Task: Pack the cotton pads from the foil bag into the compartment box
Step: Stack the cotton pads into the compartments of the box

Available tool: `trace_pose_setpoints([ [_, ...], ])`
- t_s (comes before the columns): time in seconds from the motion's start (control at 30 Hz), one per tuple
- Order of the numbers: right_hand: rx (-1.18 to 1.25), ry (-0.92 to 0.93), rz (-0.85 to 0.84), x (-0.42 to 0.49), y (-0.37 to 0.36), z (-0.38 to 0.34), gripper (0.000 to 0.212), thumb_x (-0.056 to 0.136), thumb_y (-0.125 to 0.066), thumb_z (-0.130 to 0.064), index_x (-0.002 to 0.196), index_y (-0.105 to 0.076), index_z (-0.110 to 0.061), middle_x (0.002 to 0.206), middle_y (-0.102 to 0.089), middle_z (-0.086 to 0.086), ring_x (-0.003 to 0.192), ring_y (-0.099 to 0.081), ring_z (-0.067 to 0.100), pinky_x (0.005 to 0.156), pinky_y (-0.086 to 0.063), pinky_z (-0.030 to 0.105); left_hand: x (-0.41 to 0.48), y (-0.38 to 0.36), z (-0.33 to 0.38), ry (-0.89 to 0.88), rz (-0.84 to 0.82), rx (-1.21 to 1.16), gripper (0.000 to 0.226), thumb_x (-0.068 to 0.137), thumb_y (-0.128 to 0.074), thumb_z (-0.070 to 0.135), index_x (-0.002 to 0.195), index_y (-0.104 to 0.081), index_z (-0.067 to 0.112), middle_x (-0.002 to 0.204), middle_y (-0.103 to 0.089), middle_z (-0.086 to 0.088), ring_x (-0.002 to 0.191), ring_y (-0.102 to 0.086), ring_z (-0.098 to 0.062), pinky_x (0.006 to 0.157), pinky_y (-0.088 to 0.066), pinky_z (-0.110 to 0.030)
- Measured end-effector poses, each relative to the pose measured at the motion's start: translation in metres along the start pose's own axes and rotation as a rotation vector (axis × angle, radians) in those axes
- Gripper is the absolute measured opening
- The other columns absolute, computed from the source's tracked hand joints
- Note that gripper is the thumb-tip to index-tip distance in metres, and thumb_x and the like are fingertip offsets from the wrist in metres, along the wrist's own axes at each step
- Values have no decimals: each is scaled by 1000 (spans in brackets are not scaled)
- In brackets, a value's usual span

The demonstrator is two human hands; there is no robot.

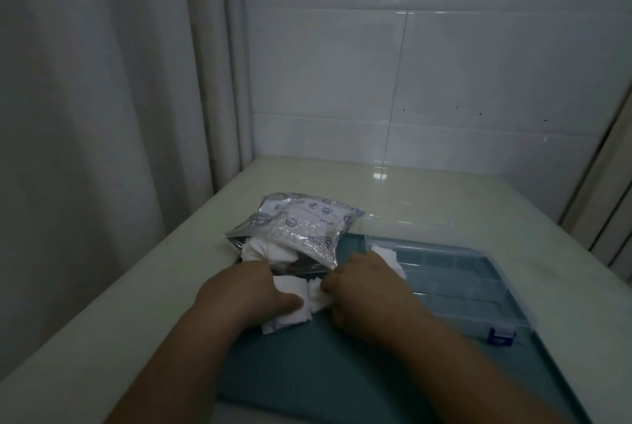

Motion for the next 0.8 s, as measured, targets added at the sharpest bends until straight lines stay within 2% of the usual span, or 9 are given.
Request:
trace_pose_setpoints([
  [0.07, 8, -4, 7, 0, -1, 1, 25, 87, -56, -27, 109, -65, -20, 106, -66, 5, 100, -51, 24, 87, -35, 36, 1, 0, -1, -13, -20, -31, 61, 61, -65, 67, 101, -63, 21, 87, -63, 5, 80, -61, -11, 69, -48, -26],
  [0.17, 47, -22, 67, -2, 10, 5, 28, 85, -54, -27, 112, -63, -23, 106, -67, 4, 100, -51, 23, 84, -34, 35, -4, 1, 7, -53, -33, -73, 59, 64, -70, 61, 110, -59, 26, 106, -65, 4, 89, -61, -12, 77, -50, -26],
  [0.2, 73, -40, 92, -4, 15, 8, 29, 85, -54, -28, 113, -61, -23, 106, -66, 4, 101, -51, 24, 84, -34, 34, -6, 2, 10, -68, -29, -96, 55, 66, -71, 57, 111, -56, 29, 108, -63, 4, 91, -59, -13, 75, -49, -26],
  [0.3, 197, -101, 193, -11, 33, 24, 25, 82, -52, -31, 106, -59, -26, 100, -64, 4, 100, -52, 25, 81, -35, 32, -8, 10, 13, -88, 33, -205, 38, 69, -71, 41, 92, -44, 28, 93, -58, 4, 82, -55, -14, 59, -37, -27],
  [0.4, 308, -226, 270, -21, 44, 49, 25, 80, -53, -35, 103, -62, -28, 92, -61, 6, 94, -53, 26, 76, -38, 31, -7, 16, 15, -105, 56, -367, 28, 68, -67, 29, 85, -44, 29, 86, -58, 2, 75, -55, -12, 56, -37, -27],
  [0.5, 504, -321, 280, -30, 47, 71, 24, 83, -58, -33, 106, -65, -31, 95, -64, -3, 92, -54, 17, 81, -44, 33, -9, 32, 22, -145, 127, -491, 26, 71, -71, 24, 91, -54, 26, 85, -63, 3, 72, -59, -10, 60, -45, -27],
  [0.63, 857, -447, 343, -35, 37, 98, 22, 82, -61, -16, 93, -60, -36, 84, -64, -18, 75, -60, 0, 64, -49, 17, -7, 51, 33, -178, 197, -667, 34, 69, -78, 22, 98, -60, 29, 91, -65, 6, 76, -63, -11, 72, -55, -32],
  [0.67, 946, -487, 364, -37, 33, 104, 24, 83, -61, -13, 95, -59, -34, 84, -64, -18, 75, -62, 0, 63, -49, 15, -6, 53, 37, -185, 206, -701, 41, 68, -79, 23, 103, -59, 32, 96, -65, 6, 79, -64, -12, 74, -55, -33],
  [0.8, 1400, -564, 436, -43, 23, 120, 27, 87, -57, -2, 107, -62, -21, 93, -71, 0, 83, -69, 18, 73, -58, 32, 2, 65, 64, -243, 270, -703, 57, 69, -79, 25, 116, -49, 38, 105, -59, 4, 85, -60, -13, 74, -52, -32],
])
Point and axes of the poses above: each hand's wrist, its own x-axis towards the middle knuckle, its own y-axis out of the back of the hand, z = x × y, the point moved 10 cm from there along x, towards the middle knuckle
